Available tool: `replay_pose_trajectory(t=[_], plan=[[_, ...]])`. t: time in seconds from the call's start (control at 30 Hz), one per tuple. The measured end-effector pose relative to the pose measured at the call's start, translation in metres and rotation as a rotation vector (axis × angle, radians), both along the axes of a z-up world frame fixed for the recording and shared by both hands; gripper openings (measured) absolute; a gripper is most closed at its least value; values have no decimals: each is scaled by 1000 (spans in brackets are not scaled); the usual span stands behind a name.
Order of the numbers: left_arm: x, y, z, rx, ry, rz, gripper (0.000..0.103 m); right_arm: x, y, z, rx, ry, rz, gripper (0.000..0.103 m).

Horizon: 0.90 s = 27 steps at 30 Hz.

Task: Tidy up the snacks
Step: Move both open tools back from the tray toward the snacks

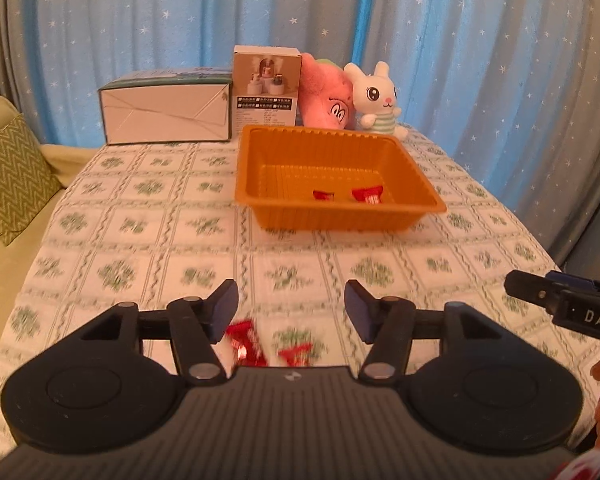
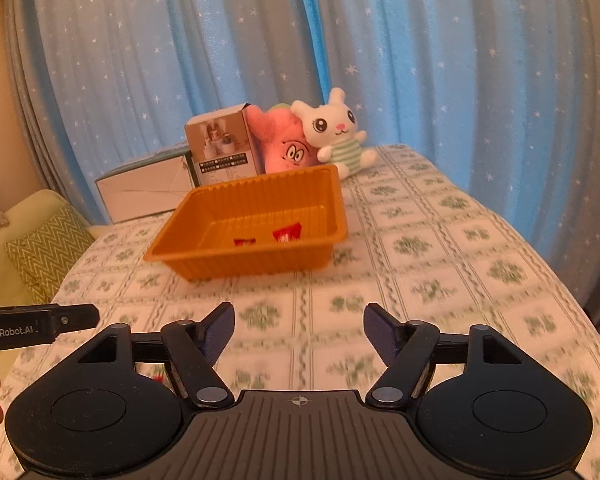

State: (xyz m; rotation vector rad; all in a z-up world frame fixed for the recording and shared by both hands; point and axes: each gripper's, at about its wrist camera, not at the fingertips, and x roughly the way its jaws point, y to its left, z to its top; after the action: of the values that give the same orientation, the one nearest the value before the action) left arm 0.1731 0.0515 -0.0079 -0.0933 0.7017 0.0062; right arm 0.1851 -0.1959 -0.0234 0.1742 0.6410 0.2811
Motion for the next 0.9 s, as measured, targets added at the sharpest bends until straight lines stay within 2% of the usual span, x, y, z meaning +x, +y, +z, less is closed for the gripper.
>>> replay_pose_trajectory(t=[0.27, 0.47, 0.77, 0.9], plan=[[-63, -6, -6, 7, 29, -44, 55, -63, -8, -4, 2, 66, 10, 73], [-88, -8, -15, 27, 65, -118, 55, -90, -4, -15, -22, 112, 28, 73], [-84, -10, -45, 112, 154, -307, 54, -94, -2, -22, -28, 132, 29, 73], [-73, -16, -57, 165, 167, -406, 52, -89, 0, -28, -36, 149, 36, 73]])
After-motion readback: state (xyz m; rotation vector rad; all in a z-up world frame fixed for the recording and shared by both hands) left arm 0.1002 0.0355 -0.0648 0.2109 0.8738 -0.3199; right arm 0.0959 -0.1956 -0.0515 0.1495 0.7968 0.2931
